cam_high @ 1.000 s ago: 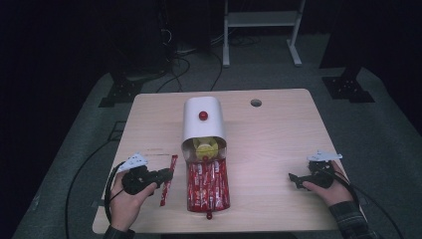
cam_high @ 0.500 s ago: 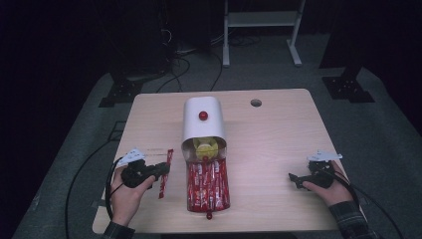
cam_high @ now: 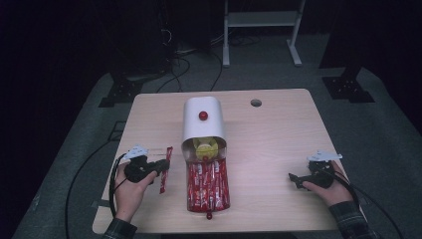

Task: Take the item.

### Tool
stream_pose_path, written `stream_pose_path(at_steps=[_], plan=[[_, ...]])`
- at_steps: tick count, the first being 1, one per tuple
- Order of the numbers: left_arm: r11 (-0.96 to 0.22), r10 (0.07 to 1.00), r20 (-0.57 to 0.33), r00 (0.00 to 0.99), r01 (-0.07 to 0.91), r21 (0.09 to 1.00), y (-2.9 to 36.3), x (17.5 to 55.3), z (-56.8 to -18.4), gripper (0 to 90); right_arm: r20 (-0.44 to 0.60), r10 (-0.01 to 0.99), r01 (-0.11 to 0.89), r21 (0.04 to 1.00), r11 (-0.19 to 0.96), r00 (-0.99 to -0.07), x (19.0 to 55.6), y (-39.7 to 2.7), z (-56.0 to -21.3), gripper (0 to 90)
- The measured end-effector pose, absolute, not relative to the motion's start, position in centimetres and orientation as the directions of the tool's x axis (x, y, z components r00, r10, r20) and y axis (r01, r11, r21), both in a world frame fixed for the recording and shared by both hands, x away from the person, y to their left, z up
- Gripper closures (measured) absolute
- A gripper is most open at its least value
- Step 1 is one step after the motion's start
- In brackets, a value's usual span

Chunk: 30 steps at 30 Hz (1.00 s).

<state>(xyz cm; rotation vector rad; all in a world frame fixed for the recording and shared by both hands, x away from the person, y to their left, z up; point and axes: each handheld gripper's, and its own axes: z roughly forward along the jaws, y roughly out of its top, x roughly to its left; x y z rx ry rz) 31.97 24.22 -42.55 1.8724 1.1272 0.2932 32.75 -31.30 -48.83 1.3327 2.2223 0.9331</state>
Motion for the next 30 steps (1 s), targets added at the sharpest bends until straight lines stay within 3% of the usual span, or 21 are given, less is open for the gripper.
stream_pose_path(at_steps=[30], plan=[[-0.265,0.838,-0.194,0.509,0.692,0.671,23.4,33.4,-45.9,77.7,0.011,0.88,0.624,0.71,0.328,-0.475,32.8,-31.3,-48.8,0.0]])
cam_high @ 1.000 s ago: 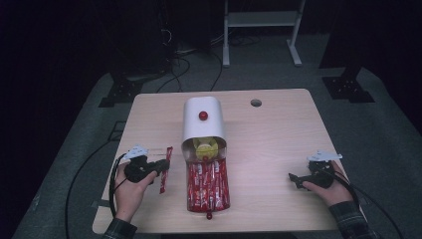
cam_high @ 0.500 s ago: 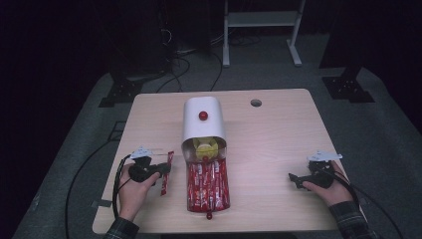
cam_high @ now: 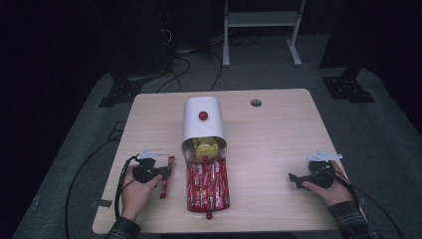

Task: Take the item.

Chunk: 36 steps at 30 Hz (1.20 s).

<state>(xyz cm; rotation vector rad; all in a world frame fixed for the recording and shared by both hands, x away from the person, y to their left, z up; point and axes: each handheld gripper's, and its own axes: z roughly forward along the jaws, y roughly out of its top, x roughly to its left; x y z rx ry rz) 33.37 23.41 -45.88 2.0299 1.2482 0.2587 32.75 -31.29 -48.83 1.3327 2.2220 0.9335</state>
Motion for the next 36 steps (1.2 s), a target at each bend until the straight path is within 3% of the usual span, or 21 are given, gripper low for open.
stream_pose_path(at_steps=[16,29,36], plan=[[-0.266,0.844,-0.196,0.5,0.706,0.656,23.5,33.5,-46.1,71.9,0.011,0.88,0.624,0.71,0.328,-0.475,32.8,-31.3,-48.8,0.0],[-0.226,0.841,-0.21,0.499,0.676,0.702,24.2,33.1,-45.1,55.0,0.011,0.88,0.624,0.71,0.328,-0.475,32.8,-31.3,-48.8,0.0],[-0.227,0.851,-0.169,0.497,0.639,0.734,25.1,33.0,-45.0,39.2,0.011,0.88,0.624,0.709,0.328,-0.475,32.7,-31.3,-48.8,0.0]])
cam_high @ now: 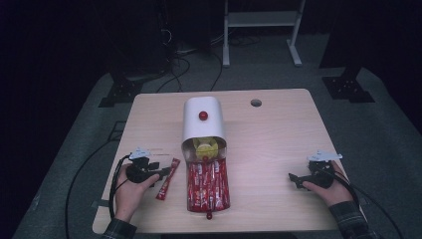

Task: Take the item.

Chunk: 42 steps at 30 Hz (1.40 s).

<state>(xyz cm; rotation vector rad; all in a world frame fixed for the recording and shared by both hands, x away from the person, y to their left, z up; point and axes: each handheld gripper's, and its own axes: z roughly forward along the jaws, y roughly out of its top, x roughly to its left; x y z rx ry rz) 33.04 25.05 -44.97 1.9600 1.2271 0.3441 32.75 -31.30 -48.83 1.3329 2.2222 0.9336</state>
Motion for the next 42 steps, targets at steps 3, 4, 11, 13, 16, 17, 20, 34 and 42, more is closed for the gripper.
stream_pose_path(at_steps=[3,4,11,13,16,17,20,34,42], plan=[[-0.247,0.86,-0.128,0.494,0.623,0.742,25.6,33.0,-45.1,34.8,0.012,0.88,0.625,0.709,0.327,-0.474,32.7,-31.3,-48.8,0.0],[-0.251,0.862,-0.121,0.492,0.621,0.742,25.8,33.0,-45.1,34.9,0.011,0.88,0.624,0.709,0.328,-0.475,32.7,-31.3,-48.8,0.0],[-0.275,0.883,-0.059,0.466,0.614,0.74,27.3,33.2,-45.3,30.6,0.011,0.88,0.624,0.709,0.328,-0.475,32.7,-31.3,-48.8,0.0],[-0.282,0.886,-0.049,0.46,0.62,0.733,27.7,33.2,-45.5,28.5,0.011,0.88,0.624,0.709,0.328,-0.475,32.7,-31.3,-48.8,0.0],[-0.291,0.89,-0.039,0.455,0.63,0.72,28.2,33.4,-45.8,25.2,0.012,0.88,0.625,0.709,0.327,-0.474,32.7,-31.3,-48.8,0.0],[-0.295,0.89,-0.034,0.455,0.63,0.718,28.3,33.4,-45.9,24.0,0.01,0.88,0.623,0.71,0.329,-0.475,32.8,-31.3,-48.8,0.0],[-0.293,0.895,-0.032,0.444,0.642,0.708,28.6,33.6,-46.1,21.1,0.009,0.88,0.623,0.71,0.329,-0.476,32.8,-31.3,-48.8,0.0],[-0.293,0.91,-0.016,0.414,0.669,0.683,29.7,34.1,-47.4,11.8,0.009,0.879,0.623,0.709,0.33,-0.476,32.7,-31.3,-48.8,0.0],[-0.321,0.904,0.013,0.428,0.658,0.681,29.7,34.2,-47.7,6.5,0.009,0.879,0.623,0.709,0.33,-0.476,32.7,-31.3,-48.8,0.0]])
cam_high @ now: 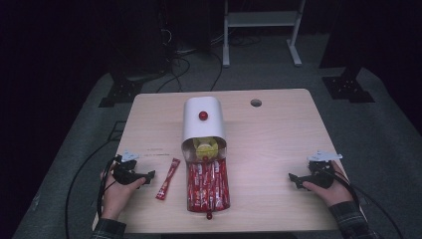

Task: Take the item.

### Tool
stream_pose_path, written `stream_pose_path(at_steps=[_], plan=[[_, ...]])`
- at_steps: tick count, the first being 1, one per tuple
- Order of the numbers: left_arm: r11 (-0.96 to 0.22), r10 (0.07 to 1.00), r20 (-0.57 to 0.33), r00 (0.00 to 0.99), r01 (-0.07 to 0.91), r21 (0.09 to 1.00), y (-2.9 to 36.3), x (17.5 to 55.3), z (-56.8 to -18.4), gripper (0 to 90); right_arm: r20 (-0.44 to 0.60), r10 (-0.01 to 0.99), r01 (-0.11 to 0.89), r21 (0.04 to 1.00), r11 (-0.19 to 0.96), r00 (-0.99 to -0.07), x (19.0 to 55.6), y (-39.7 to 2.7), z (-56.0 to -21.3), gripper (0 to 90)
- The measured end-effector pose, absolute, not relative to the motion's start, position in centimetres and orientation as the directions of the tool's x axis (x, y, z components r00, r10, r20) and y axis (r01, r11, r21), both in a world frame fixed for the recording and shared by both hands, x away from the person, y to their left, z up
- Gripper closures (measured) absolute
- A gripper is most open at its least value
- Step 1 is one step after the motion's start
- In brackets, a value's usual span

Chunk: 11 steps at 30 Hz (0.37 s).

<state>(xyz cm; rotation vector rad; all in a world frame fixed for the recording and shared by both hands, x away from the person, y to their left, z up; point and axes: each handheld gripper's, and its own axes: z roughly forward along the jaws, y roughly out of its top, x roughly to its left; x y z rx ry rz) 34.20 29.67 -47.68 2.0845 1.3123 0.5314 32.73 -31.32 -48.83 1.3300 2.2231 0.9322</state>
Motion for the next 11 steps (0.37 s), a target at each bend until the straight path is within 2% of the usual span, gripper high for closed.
stream_pose_path(at_steps=[3,11], plan=[[-0.317,0.898,0.012,0.44,0.63,0.709,30.01,34.09,-48.11,2.0,0.009,0.879,0.623,0.709,0.33,-0.476,32.73,-31.32,-48.83,0.0],[-0.312,0.899,0.015,0.439,0.614,0.725,30.25,33.94,-48.3,1.7,0.011,0.88,0.624,0.709,0.329,-0.475,32.71,-31.32,-48.83,0.0]])
